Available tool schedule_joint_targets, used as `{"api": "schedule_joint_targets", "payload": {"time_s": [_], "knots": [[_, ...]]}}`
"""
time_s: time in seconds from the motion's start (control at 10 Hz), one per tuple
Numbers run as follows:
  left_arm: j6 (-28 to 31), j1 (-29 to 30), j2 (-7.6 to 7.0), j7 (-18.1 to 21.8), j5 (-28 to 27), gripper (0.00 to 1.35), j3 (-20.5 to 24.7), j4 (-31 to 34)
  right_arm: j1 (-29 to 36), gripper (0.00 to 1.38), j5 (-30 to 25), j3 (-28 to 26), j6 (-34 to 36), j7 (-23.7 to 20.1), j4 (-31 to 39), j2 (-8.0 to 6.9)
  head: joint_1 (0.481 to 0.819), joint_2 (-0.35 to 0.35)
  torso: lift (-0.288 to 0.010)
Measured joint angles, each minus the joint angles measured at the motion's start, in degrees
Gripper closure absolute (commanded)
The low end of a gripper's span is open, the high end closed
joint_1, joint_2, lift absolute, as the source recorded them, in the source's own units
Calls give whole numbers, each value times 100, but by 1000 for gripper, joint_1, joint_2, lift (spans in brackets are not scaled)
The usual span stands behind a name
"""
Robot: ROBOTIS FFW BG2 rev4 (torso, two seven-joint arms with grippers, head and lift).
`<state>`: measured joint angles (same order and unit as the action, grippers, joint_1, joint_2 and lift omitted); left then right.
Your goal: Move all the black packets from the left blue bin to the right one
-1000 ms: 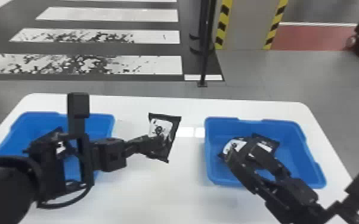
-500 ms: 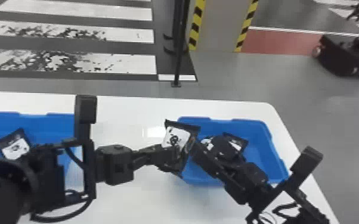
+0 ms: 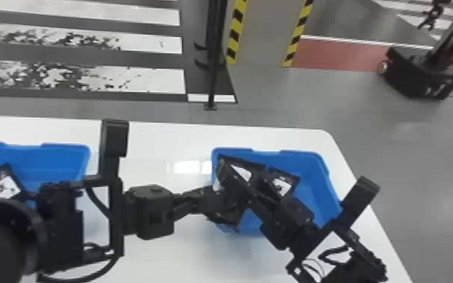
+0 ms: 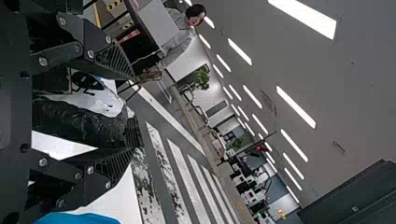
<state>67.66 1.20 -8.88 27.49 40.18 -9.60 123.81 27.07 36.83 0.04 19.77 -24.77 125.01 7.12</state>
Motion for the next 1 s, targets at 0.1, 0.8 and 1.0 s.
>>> {"api": "schedule_joint_targets", "payload": {"time_s": [0.1,0.8,1.0], "knots": [[-2,7,0,1,12,1205,2,0,13,1273,2,5,-98,46,37,-3,695,-210,-150],[-110,304,83,-105,337,76,413,16,-145,1273,91,-67,-168,33,-122,7,695,-195,-150],[-128,642,107,-103,358,216,833,265,-500,1273,77,-280,-176,43,-533,86,695,-189,-150]]}}
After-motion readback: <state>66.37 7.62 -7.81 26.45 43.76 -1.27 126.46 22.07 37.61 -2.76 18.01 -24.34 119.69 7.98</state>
